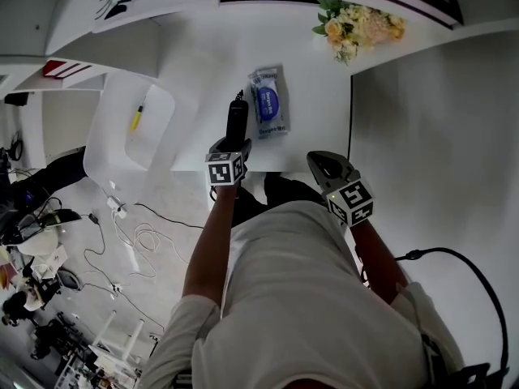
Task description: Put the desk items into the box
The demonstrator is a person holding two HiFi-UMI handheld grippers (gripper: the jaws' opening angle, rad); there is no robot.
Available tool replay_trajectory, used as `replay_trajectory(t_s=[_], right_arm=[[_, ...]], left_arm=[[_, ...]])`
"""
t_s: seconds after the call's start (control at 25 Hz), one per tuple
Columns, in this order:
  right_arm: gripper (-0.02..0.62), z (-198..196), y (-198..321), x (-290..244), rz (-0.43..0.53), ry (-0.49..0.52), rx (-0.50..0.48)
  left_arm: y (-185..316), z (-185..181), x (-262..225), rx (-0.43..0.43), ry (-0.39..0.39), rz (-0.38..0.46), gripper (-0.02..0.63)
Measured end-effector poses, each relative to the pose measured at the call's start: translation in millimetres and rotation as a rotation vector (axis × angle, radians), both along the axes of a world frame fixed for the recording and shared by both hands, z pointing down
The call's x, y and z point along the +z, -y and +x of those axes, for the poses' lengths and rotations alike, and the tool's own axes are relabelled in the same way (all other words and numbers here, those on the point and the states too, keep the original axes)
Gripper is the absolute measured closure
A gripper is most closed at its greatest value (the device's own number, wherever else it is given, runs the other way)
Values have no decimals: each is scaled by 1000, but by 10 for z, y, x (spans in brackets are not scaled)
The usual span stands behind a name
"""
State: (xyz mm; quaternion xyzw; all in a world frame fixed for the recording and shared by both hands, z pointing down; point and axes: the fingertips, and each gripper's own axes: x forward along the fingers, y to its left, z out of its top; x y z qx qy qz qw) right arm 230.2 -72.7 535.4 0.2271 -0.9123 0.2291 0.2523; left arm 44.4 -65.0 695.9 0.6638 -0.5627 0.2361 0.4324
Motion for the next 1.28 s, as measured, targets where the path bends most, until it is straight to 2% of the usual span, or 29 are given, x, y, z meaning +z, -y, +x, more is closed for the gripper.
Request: replay_trajectory(t_s=[0.36,0.64,0.88,1.08,1.28], right_arm=[[594,-152,-115,-56,16,-10,-21],[594,-450,-196,-177,45,-1,12],[594,-653,-201,-254,62,6,47],[594,-808,-221,-305,68,11,48],[594,-1023,-209,-362,80,16,40]], left_arm=[[-95,-84,-599,28,-13,115,322],[-155,-162,-1139,59,-100,192,322],[-118,-180,-1672,132,-141,279,322],[-63,-358,-2035,133,-169,330,322],[-36,-665,-2324,131,-156,374,322]])
